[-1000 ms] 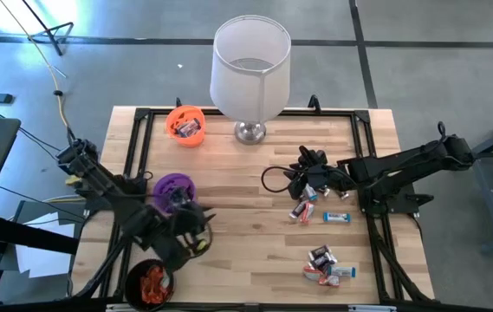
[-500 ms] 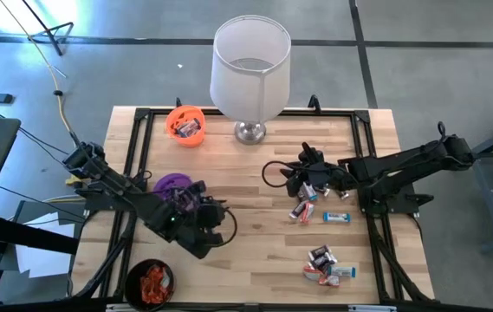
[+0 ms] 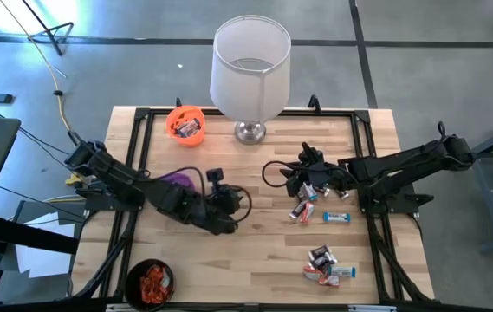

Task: Sort candy
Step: Put the orange chocolate into the black bucket

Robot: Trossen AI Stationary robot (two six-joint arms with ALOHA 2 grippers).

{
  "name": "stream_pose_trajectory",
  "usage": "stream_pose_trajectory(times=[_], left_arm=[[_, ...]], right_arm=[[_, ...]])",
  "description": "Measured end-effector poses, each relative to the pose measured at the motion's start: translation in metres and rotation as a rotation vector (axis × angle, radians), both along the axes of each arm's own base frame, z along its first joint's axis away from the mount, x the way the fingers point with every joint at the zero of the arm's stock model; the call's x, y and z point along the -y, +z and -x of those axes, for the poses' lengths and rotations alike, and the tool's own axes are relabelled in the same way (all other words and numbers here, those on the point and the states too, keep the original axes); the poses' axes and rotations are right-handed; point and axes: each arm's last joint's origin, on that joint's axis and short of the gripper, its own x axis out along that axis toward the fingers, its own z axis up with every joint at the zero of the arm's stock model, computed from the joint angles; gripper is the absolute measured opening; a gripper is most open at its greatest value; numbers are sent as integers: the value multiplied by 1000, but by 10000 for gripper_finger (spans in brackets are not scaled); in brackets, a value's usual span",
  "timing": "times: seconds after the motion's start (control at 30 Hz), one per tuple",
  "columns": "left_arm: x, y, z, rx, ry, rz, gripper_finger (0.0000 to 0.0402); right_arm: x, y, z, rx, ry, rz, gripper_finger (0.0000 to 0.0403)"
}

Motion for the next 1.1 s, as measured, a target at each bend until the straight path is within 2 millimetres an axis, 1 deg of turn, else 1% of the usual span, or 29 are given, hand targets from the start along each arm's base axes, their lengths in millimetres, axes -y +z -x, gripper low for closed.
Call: stream_pose_trajectory(times=[0.2,0.27,0.4,0.47,0.57,0.63,0.73,0.9,1.1], left_arm=[[-11,3,-10,12,-49,31,74],[-14,6,-15,26,-94,42,74],[-16,12,-24,41,-307,77,74],[-16,16,-29,81,-417,116,74],[-19,22,-34,134,-543,157,74],[-22,25,-37,163,-597,166,74],[-29,29,-41,202,-642,189,74],[-44,30,-45,227,-675,290,74],[-57,30,-47,238,-627,358,74]], right_arm=[[0,0,0,-1,2,0,154],[0,0,0,-1,2,0,154],[0,0,0,-1,2,0,154],[0,0,0,-1,1,0,154],[0,0,0,-1,1,0,154],[0,0,0,-2,1,0,154],[0,0,0,-9,10,14,154],[3,0,0,-26,21,46,154],[7,-1,0,-36,4,55,154]])
